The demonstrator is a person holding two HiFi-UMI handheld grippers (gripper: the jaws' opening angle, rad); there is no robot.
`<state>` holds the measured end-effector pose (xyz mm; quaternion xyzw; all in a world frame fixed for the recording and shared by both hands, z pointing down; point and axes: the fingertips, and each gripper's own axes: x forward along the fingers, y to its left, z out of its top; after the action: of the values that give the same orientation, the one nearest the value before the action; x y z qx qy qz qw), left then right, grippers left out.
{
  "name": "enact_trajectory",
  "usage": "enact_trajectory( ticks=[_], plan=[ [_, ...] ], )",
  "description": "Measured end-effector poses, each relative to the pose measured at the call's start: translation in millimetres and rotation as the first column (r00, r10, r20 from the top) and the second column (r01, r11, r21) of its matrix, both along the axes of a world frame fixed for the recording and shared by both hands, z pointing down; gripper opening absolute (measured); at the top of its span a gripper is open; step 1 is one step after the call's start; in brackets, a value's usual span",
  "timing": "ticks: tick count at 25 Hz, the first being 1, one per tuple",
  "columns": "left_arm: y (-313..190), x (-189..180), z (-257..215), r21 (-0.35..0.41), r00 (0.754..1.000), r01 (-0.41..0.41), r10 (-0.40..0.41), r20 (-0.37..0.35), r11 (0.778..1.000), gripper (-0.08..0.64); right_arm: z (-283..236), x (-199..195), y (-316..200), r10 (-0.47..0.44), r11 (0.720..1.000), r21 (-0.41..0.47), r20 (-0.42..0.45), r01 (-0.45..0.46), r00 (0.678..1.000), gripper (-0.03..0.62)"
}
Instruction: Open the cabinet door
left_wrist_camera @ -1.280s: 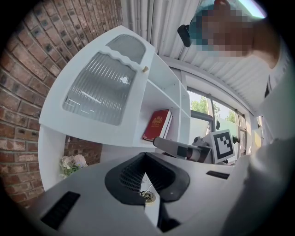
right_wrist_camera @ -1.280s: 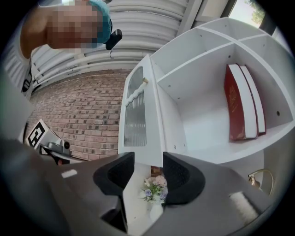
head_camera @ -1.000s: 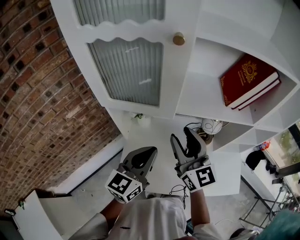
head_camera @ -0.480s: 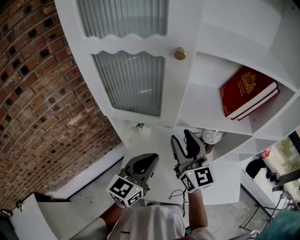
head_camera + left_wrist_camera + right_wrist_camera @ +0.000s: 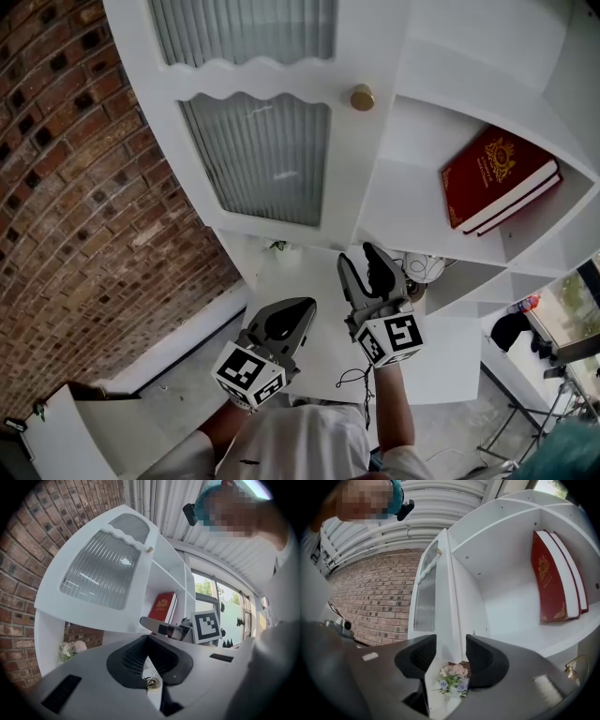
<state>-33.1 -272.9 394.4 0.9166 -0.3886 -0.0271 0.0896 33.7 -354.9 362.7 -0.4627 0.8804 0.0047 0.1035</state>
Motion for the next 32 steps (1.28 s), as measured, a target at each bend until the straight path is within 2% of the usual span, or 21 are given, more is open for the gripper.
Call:
enact_trajectory(
  ticks=[11, 21, 32],
  plan=[
    [-9, 3, 0, -0.008, 1.000, 0.006, -0.006, -0.002, 1.000, 0.009, 13, -5, -23, -0.016, 0.999, -0.035, -0.008, 0.015, 1.000, 0.195],
    [-13, -4, 5, -0.020, 1.000, 0.016, -0.016, 0.003, 1.000, 0.009, 7, -16, -33, -0.037, 0.999, -0.028, -0.004, 0.037, 0.999, 0.195],
    [-12, -6, 11, -0.036, 1.000, 0.011, -0.012, -0.008, 0.999, 0.009, 8, -17, -33, 0.001, 1.000, -0.027, -0.014, -0.001, 1.000, 0.196]
  ],
)
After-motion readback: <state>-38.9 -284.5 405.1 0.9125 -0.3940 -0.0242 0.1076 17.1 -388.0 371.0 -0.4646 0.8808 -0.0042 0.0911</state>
